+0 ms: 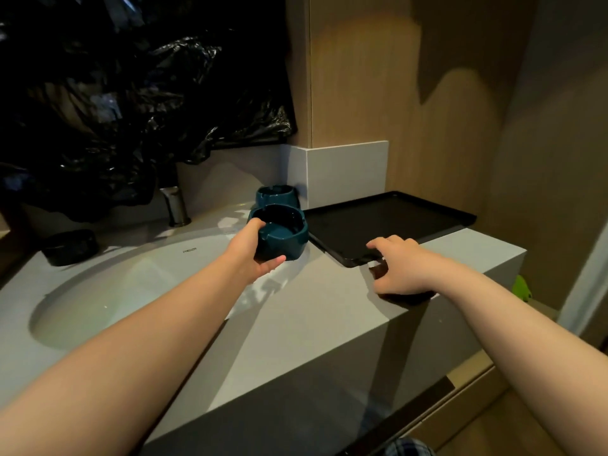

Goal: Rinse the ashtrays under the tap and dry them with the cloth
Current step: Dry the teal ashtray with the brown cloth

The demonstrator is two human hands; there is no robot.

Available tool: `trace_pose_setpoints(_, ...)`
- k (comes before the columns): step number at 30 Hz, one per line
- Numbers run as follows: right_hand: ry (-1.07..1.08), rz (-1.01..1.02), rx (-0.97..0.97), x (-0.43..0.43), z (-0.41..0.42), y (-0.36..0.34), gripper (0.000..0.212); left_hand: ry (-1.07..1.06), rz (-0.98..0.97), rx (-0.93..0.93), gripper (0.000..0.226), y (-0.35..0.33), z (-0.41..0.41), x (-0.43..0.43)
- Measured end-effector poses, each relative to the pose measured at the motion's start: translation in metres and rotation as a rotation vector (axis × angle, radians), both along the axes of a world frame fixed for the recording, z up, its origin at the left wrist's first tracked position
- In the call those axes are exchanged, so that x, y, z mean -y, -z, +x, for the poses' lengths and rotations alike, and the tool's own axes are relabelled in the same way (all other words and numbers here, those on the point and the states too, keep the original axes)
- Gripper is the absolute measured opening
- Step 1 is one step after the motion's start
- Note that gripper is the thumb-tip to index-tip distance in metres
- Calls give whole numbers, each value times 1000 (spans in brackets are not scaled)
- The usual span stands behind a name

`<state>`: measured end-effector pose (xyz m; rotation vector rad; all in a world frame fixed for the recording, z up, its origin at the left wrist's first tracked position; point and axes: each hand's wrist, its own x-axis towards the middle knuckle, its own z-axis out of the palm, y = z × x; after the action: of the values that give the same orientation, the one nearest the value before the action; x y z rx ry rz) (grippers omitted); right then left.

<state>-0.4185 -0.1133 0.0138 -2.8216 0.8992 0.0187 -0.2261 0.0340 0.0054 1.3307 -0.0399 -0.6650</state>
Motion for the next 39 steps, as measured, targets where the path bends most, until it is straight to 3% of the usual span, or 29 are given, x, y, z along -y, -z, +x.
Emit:
trace_pose_setpoints(3, -136, 30, -126, -7, -6, -10, 80, -9, 24, 11, 36, 0, 9, -9)
trace_pose_setpoints(5, -173, 13, -77, -15, -3, -12, 67, -21, 39, 17, 38, 0, 18, -17)
trace_pose_setpoints(9, -207, -45, 206, -37, 23, -8, 44, -60, 61, 13, 41, 1, 34, -34)
trace_pose_setpoints(13, -192, 217, 554, -54, 61, -17, 27, -87, 107, 31, 44, 0, 48, -62)
trace_pose_setpoints(15, -115, 451, 705, -60, 89, -21, 18, -103, 141, 41, 43, 0, 58, -81)
trace_pose_setpoints(17, 76, 949, 792, -66, 120, -24, 19, -138, 149, 45, 44, 1, 69, -98)
trace_pose_setpoints(19, 265, 1445, 761, -75, 146, -26, 19, -190, 129, 31, 43, 5, 77, -112)
trace_pose_setpoints(21, 361, 1598, 688, -82, 171, -24, 21, -247, 110, 16, 40, 11, 82, -124)
trace_pose_setpoints(25, 278, 1424, 727, -94, 220, -10, 18, -302, 68, -14, 42, 24, 95, -140)
trace_pose_setpoints(29, -61, 819, 782, -96, 243, 3, 5, -343, 39, 4, 32, 26, 105, -139)
trace_pose_setpoints(35, -187, 590, 911, -94, 240, -7, 15, -311, 1, -33, 42, 31, 107, -133)
trace_pose_setpoints(39, -279, 392, 978, -113, 226, -5, 13, -209, -86, -87, 27, 29, 96, -133)
